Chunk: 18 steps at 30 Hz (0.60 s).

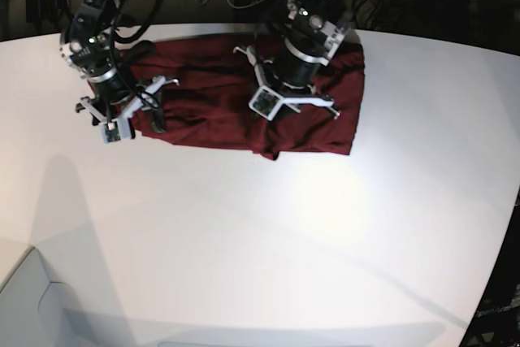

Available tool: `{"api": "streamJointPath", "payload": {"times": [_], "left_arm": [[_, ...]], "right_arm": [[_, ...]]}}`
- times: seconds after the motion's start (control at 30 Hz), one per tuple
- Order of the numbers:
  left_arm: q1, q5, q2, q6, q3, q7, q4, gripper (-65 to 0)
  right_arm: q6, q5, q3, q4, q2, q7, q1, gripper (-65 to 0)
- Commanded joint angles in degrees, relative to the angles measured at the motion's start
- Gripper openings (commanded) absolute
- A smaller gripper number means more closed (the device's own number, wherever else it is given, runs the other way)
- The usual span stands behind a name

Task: Layout the t-shirt on the table in an organized manner, then fold the t-shirt properly
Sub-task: 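Carry the strip end with the left gripper toward the right gripper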

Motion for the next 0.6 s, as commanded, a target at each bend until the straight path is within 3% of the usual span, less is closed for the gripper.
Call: {"api": "streamJointPath", "payload": {"times": [0.0, 0.3, 0.43, 0.57], "left_arm": [[-0.25, 0.32, 0.42, 0.52, 0.8, -1.74, 0.54, -65.0], [-0.52, 3.4, 0.42, 0.52, 2.83, -1.74, -2.19, -64.1], [-0.6, 3.4, 0.42, 0.7, 2.83, -1.74, -2.28, -56.0], [-0.96, 3.22, 0.42, 6.24, 3.0, -1.83, -2.28, -55.4]], "right_arm": [[0.32, 1.01, -0.06, 1.07, 0.12, 1.57, 0.59, -29.8], [0.32, 1.01, -0.06, 1.07, 0.12, 1.57, 0.68, -29.8], [0.32, 1.01, -0.06, 1.07, 0.12, 1.57, 0.68, -29.8], [0.32, 1.01, -0.06, 1.07, 0.12, 1.57, 0.76, -29.7]]}}
